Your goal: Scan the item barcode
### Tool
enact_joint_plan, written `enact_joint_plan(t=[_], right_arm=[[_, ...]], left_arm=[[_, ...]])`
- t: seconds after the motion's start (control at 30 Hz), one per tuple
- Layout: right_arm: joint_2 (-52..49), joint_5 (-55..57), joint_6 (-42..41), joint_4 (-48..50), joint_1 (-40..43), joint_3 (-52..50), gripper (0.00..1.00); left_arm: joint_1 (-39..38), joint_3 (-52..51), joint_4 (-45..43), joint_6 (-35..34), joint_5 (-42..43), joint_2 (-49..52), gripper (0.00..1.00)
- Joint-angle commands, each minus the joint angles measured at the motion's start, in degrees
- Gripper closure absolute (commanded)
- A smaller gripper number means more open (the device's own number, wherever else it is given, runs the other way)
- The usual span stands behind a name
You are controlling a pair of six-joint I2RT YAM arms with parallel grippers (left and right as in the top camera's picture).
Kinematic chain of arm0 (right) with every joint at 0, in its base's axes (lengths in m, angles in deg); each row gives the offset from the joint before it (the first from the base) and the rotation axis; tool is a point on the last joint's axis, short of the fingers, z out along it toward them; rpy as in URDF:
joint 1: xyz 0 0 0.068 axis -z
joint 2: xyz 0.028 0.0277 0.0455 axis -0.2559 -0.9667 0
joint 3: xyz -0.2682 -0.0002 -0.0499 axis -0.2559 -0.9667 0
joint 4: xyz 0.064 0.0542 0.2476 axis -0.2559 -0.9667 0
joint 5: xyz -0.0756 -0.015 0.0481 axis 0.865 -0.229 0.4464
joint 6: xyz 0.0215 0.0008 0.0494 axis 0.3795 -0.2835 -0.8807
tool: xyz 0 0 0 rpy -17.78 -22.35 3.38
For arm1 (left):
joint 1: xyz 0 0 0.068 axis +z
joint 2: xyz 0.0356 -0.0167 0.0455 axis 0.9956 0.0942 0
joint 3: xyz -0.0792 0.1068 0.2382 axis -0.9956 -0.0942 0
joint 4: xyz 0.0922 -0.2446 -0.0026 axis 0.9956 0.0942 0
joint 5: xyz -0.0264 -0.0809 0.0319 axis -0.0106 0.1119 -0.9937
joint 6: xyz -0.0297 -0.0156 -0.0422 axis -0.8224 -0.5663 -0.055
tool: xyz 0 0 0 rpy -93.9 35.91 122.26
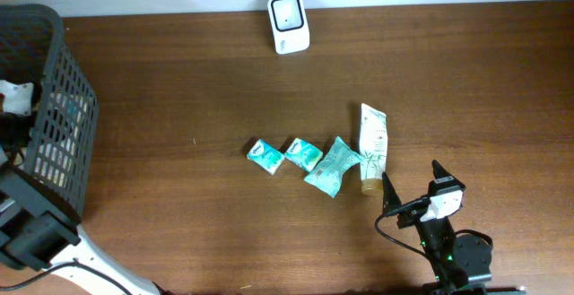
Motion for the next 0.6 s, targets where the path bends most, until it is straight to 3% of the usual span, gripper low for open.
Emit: enact_joint_plan(t=[0.0,0.1,0.17,0.23,0.3,0.33,0.37,0.57], right_arm=[[0.3,-0.3,-0.2,-0.2,0.4,-0.3,0.01],[0.3,-0.3,-0.2,-0.2,0.4,-0.3,0.01],[0.3,-0.3,-0.2,-0.2,0.4,-0.3,0.01],[0.3,-0.3,-0.2,-0.2,0.4,-0.3,0.01],[0.3,-0.3,-0.2,-0.2,0.4,-0.3,0.01],[0.3,-0.3,-0.2,-0.2,0.4,-0.3,0.01],[0.3,-0.3,-0.2,-0.2,0.4,-0.3,0.01],[0.3,-0.3,-0.2,-0.2,0.4,-0.3,0.01]], left_arm=[[0.2,-0.2,-0.3,2.3,2.4,4.0,0.12],[0.3,-0.2,-0.7,2.7,2.2,6.2,0.11],[0.3,-0.2,-1.5,2.6,0.9,7.0,0.21],[0.3,-0.2,-2.1,2.6,-2.0,7.1,0.38],[0.3,-0.2,-2.6,2.6,-5.5,7.1,0.63],[0.3,-0.2,-3.1,0.9,-7.7,7.1,0.85],[0.3,-0.2,-3.6,-1.1,-9.5,7.1,0.98],[0.2,2.2,-4.2,-12.3,-14.3,7.0,1.00]])
